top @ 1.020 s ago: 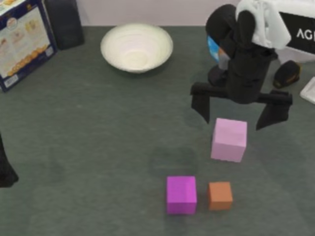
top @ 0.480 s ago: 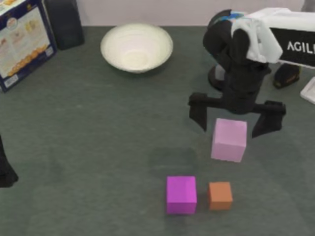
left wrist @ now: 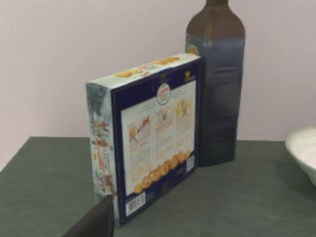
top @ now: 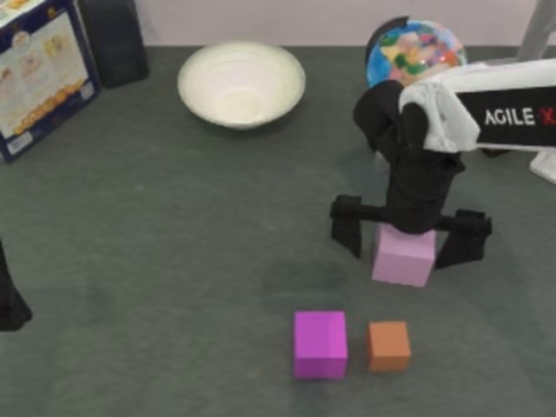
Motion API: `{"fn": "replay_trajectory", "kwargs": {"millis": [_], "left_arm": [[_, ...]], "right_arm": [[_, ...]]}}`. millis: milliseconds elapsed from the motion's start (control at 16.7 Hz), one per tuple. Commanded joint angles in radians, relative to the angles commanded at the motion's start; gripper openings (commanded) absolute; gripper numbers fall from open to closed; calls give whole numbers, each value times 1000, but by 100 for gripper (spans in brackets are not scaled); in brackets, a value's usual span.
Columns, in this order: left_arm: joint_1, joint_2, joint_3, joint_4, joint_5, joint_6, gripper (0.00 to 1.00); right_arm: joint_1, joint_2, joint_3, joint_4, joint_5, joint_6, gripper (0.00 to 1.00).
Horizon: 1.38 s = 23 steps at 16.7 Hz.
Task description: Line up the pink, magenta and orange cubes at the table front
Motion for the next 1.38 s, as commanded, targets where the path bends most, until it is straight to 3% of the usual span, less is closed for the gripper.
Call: {"fn": "replay_trajectory", "kwargs": {"millis": [60, 840, 1380], "left_arm": [[0, 0, 0, 0, 0, 0, 100], [0, 0, 0, 0, 0, 0, 100], [0, 0, 0, 0, 0, 0, 100]], "right_arm": [[0, 0, 0, 0, 0, 0, 100], [0, 0, 0, 0, 0, 0, 2], [-3, -14, 1, -6, 6, -3, 0]]}}
